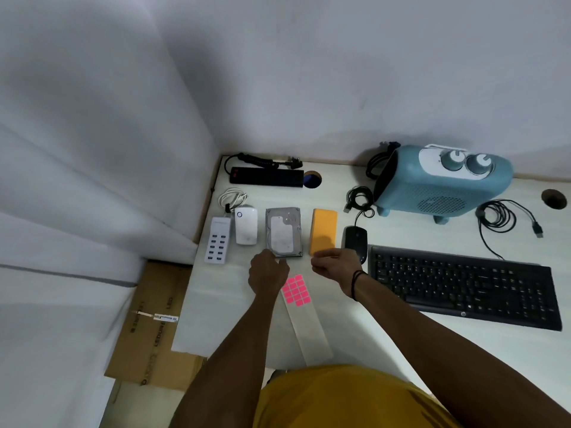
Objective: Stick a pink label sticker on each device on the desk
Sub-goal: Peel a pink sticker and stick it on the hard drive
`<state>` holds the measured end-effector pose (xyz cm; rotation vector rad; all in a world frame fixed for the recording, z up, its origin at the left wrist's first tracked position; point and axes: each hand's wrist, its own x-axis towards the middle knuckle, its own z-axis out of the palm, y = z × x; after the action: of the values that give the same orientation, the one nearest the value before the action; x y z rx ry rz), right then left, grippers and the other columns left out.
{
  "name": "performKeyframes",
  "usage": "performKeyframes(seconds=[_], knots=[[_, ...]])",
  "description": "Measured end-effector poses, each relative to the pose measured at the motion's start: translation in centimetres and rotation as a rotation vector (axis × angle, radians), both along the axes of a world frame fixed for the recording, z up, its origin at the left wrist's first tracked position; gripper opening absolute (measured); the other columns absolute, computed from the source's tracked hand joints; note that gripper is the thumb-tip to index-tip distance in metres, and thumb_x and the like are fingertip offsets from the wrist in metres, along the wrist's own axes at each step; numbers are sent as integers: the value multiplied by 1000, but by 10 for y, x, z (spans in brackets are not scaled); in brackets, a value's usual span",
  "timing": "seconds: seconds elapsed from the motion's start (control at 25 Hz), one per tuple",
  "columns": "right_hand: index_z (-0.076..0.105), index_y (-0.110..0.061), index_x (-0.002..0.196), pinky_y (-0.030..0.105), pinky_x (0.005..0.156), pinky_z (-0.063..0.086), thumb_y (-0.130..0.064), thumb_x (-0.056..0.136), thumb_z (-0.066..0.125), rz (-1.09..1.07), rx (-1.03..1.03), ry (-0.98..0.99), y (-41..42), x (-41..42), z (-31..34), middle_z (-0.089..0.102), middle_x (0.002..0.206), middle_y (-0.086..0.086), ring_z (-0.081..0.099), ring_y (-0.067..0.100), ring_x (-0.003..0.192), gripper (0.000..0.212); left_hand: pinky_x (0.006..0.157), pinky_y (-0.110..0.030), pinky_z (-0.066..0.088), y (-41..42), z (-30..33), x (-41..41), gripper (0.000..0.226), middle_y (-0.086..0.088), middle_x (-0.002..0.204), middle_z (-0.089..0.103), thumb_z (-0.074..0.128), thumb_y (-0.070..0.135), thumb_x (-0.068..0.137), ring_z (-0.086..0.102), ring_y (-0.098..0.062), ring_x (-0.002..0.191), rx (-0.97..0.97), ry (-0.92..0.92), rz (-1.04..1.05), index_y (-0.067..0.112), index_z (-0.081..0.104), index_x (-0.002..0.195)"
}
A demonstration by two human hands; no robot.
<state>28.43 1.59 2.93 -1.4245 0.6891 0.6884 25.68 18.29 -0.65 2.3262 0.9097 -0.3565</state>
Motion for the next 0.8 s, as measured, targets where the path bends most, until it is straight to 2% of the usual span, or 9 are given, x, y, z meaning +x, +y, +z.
performKeyframes(seconds=[0.12, 0.24, 0.32, 0.48, 0.68, 0.76, 0.8], knots=[[73, -4, 103, 36, 85, 61, -5, 72, 83, 51, -125, -44, 0, 25, 1, 75, 88, 15, 76, 23, 80, 33, 90, -42, 52, -7, 0, 44, 48, -14, 127, 58, 67, 38, 89, 59, -33, 118, 22, -3, -79, 13, 56, 129], [78, -15, 87, 36, 83, 61, -12, 72, 84, 133, -253, -118, -2, 43, -3, 78, 82, 7, 76, 18, 78, 16, 91, -46, 51, -13, -10, 74, 66, -18, 131, 51, 70, 42, 86, 53, -38, 122, 25, 36, -109, 16, 43, 140], [78, -19, 78, 38, 82, 62, -13, 73, 83, 136, -262, -133, -4, 52, -7, 78, 80, 6, 76, 20, 78, 10, 92, -49, 50, -19, -23, 88, 77, -20, 133, 47, 75, 47, 80, 51, -40, 122, 2, 74, -90, 19, 36, 140], [77, -16, 74, 42, 84, 61, -11, 74, 83, 134, -215, -76, -9, 62, -16, 77, 83, 11, 76, 25, 83, 8, 93, -53, 52, -28, -43, 98, 93, -24, 133, 43, 82, 48, 71, 51, -43, 120, 65, 111, -60, 21, 26, 140], [74, -7, 78, 39, 85, 60, -2, 78, 79, 61, -70, -21, -9, 65, -8, 73, 85, 19, 72, 27, 80, 7, 91, -51, 53, -23, -34, 99, 99, -23, 132, 44, 84, 42, 66, 51, -43, 119, 40, 69, -41, 20, 25, 142], [74, -4, 84, 34, 84, 60, -1, 80, 77, 24, -9, -56, -11, 67, 3, 71, 88, 20, 70, 25, 80, 6, 87, -45, 53, -18, -25, 93, 94, -20, 128, 55, 85, 43, 64, 56, -39, 116, -10, -74, 13, 20, 34, 140], [74, -3, 87, 31, 82, 60, 0, 81, 76, 14, 15, -78, -12, 68, 9, 72, 88, 19, 70, 24, 80, 7, 86, -42, 55, -16, -17, 88, 90, -16, 125, 61, 84, 44, 64, 60, -35, 113, -106, -163, 68, 22, 40, 139]])
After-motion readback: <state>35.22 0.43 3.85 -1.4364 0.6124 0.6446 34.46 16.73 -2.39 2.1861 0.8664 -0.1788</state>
